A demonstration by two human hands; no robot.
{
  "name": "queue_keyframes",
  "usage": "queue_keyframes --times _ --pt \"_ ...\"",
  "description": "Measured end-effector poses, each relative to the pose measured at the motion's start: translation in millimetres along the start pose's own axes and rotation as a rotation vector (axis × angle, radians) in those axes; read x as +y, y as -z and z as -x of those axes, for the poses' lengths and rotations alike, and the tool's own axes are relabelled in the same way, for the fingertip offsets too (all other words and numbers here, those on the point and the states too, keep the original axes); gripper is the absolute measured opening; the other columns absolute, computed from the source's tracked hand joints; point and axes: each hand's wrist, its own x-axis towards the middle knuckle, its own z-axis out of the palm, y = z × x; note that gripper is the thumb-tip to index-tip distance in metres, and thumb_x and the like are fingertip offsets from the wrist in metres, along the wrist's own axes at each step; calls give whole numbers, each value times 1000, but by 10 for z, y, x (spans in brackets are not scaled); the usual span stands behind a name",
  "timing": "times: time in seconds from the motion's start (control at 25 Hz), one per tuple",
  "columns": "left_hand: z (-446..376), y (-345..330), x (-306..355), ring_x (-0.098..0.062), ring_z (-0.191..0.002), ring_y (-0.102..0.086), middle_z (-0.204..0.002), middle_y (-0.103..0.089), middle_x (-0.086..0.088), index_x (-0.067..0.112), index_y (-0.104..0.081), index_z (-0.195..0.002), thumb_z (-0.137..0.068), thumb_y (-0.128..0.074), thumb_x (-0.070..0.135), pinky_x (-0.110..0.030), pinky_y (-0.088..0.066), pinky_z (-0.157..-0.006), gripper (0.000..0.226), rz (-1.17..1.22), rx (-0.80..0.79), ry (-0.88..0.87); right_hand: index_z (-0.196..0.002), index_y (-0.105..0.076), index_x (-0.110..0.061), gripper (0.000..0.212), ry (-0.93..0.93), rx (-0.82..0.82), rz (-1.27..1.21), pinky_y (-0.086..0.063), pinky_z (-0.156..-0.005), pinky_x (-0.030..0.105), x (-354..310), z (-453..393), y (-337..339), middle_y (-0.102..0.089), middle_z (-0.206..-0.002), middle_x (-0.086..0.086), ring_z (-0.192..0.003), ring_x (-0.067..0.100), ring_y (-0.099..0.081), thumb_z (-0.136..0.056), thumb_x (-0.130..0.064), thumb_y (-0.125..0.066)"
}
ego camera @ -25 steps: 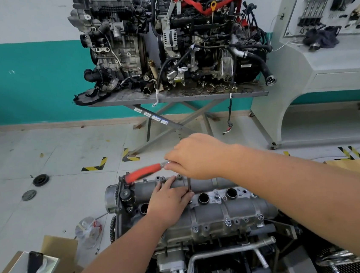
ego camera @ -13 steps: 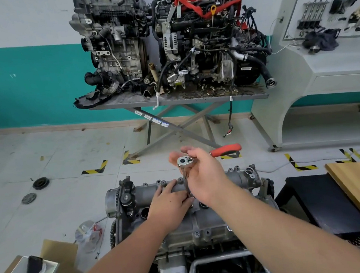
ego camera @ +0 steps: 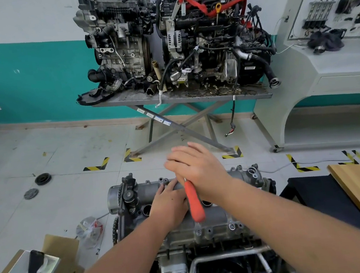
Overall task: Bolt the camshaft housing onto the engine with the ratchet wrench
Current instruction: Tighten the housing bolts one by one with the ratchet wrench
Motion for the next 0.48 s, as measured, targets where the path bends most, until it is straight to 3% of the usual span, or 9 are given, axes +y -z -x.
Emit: queue_keyframes --times 0.12,0.24,0.36,0.48 --pt "-1 14 9 -14 -141 -25 -144 -44 4 33 -59 -123 -101 -40 45 -45 -18 -120 31 173 55 31 -97 -63 -10 23 79 -303 205 -50 -88 43 58 -212 142 -66 -90 8 -83 28 -60 -81 -3 -50" --pt "-11 18 6 -10 -150 -12 -146 -49 5 36 -63 -111 -103 -35 49 -43 -9 -121 32 164 -7 30 -113 -40 -13 23 -137 -624 298 -37 -61 37 88 -379 258 -60 -90 7 -74 27 -47 -91 -9 -44" --pt "-15 3 4 -10 -145 -20 -139 -53 5 35 -65 -105 -101 -36 52 -43 -14 -120 33 188 25 38 -119 -32 -15 32 -160 -729 325 -27 -48 32 23 -487 263 -47 -78 5 -65 26 -44 -92 -11 -49" --pt "-13 -3 2 -14 -129 -38 -123 -57 5 33 -63 -99 -100 -38 53 -38 -29 -109 32 191 59 48 -117 -48 -18 22 -31 -758 161 -37 -55 35 -36 -543 214 -59 -88 5 -76 27 -50 -95 -20 -52"
